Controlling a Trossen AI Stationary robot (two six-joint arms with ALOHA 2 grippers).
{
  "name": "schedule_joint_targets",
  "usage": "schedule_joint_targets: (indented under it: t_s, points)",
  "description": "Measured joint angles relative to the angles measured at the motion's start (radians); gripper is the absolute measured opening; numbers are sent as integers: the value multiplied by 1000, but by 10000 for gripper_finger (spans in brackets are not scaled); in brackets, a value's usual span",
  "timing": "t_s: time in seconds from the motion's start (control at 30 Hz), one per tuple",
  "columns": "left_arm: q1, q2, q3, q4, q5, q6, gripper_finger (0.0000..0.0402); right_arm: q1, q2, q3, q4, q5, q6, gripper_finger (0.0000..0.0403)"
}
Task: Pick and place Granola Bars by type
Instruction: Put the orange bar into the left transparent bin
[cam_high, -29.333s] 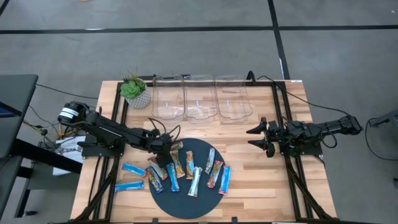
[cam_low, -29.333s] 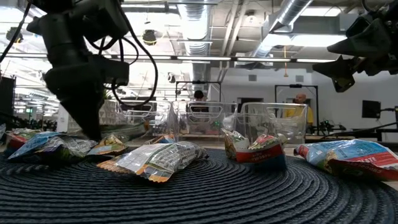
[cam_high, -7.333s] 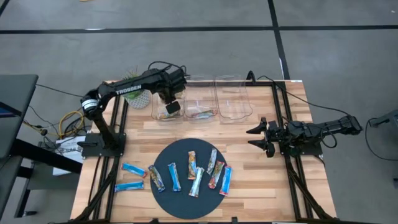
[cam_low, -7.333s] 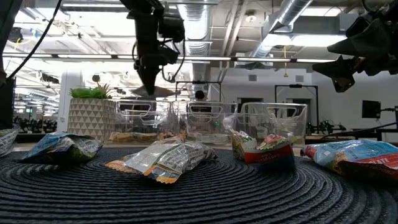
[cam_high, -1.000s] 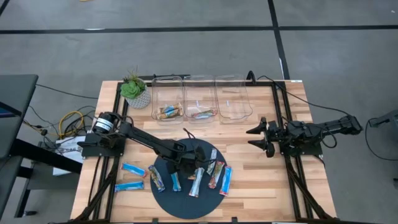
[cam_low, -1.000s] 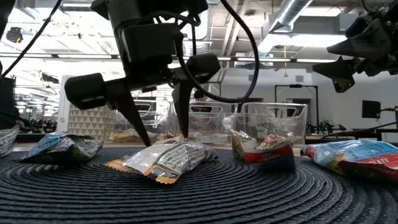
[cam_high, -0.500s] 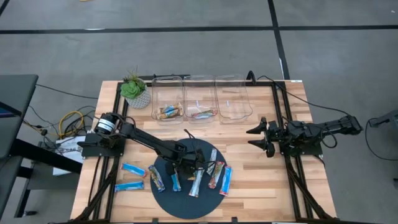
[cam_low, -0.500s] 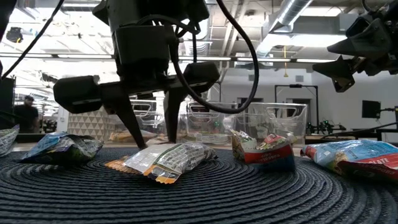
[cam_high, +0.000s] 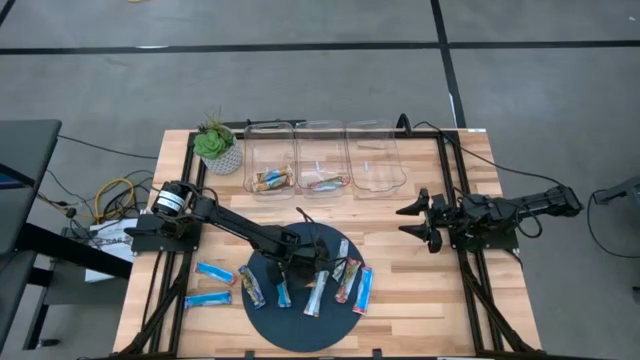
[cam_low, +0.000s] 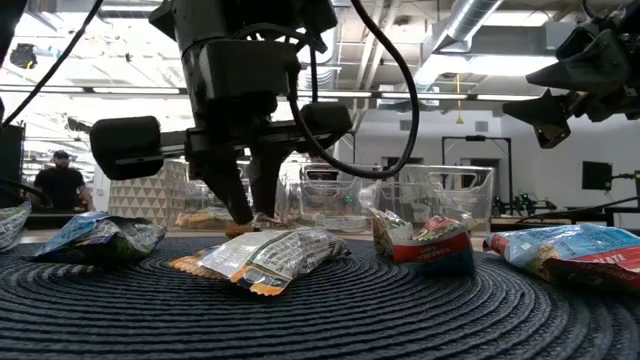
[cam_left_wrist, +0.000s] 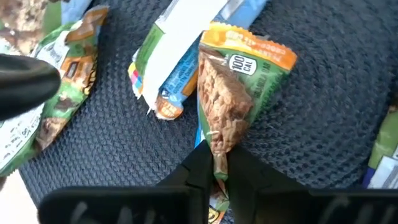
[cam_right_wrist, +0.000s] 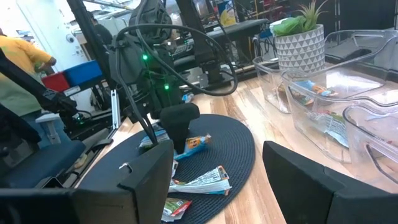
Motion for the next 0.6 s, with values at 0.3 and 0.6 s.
schedule_joint_targets:
  t_s: [0.3,0.6]
  points:
    - [1,-35,0,54,-65,-126,30,0,0,0,0,0,0,244]
    - [16,-109,0,152,-177,-208,30,0,0,0,0,0,0,244]
